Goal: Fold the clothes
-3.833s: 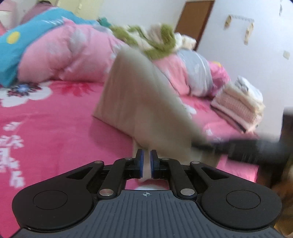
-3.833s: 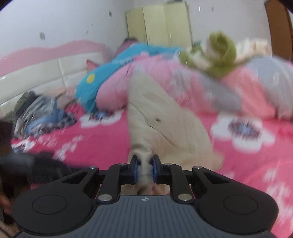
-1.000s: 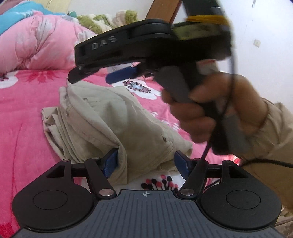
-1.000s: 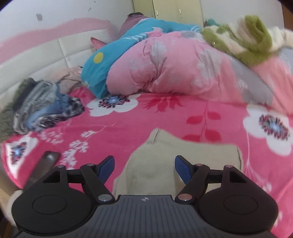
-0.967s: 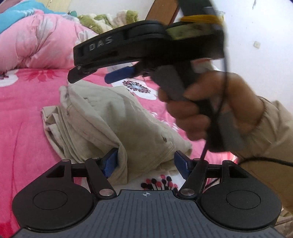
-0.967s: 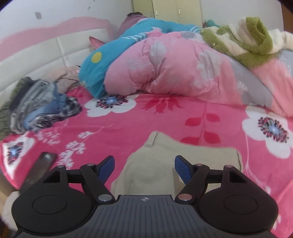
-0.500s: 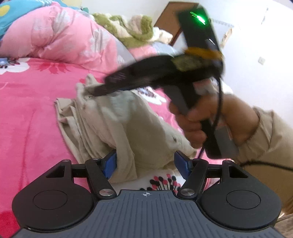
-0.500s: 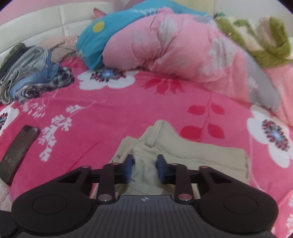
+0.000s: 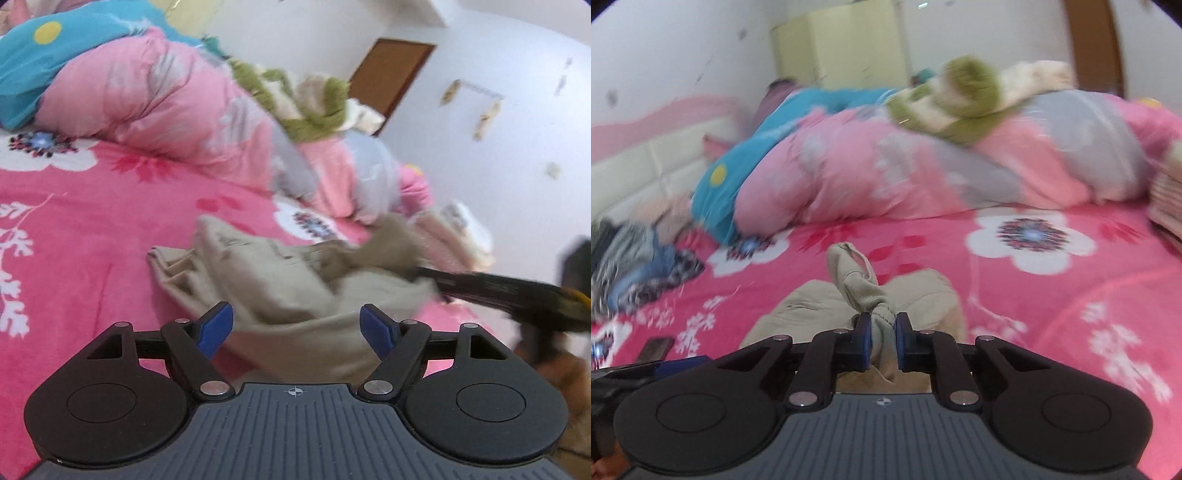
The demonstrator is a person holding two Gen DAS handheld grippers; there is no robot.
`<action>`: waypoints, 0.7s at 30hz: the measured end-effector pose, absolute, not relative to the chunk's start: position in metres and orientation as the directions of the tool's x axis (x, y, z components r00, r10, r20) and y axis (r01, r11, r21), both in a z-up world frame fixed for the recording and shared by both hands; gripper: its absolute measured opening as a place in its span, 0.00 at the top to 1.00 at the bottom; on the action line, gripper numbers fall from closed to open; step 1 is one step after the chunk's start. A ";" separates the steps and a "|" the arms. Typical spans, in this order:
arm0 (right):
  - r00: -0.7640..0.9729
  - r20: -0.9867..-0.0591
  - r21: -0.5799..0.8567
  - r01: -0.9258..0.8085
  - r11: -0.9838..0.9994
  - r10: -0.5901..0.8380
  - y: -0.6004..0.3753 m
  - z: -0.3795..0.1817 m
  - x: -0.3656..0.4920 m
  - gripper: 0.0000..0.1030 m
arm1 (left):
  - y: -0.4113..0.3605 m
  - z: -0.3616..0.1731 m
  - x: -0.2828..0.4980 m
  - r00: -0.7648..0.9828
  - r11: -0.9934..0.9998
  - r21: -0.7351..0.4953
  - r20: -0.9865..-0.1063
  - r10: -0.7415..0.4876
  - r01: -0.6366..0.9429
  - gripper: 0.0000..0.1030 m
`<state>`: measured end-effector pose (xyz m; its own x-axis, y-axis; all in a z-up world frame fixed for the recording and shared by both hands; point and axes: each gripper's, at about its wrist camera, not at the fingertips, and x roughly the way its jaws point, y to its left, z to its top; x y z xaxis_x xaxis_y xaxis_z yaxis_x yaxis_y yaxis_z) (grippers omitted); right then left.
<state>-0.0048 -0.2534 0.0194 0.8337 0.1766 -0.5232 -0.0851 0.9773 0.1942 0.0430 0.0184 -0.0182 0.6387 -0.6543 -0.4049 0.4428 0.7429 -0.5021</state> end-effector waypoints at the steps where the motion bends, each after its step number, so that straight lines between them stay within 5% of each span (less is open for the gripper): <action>1: 0.841 -0.514 0.216 -0.064 0.974 0.169 -0.263 0.020 -0.013 0.87 | 0.016 -0.018 0.045 0.634 0.745 -0.504 -0.415 -0.653 0.437 0.26; 10: 0.856 -0.509 0.330 0.097 0.939 0.091 -0.336 -0.005 -0.044 0.88 | -0.034 -0.012 0.022 0.523 0.712 -0.439 -0.485 -0.701 0.548 0.24; 21: 0.827 -0.558 0.433 0.219 0.874 0.069 -0.394 -0.060 -0.044 0.89 | -0.025 0.010 0.050 0.594 0.729 -0.495 -0.431 -0.679 0.474 0.22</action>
<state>-0.0438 -0.3938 -0.0598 0.8272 0.0692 -0.5576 0.2188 0.8744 0.4331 0.0497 -0.0253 0.0102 0.5939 -0.6790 -0.4315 0.4736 0.7287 -0.4948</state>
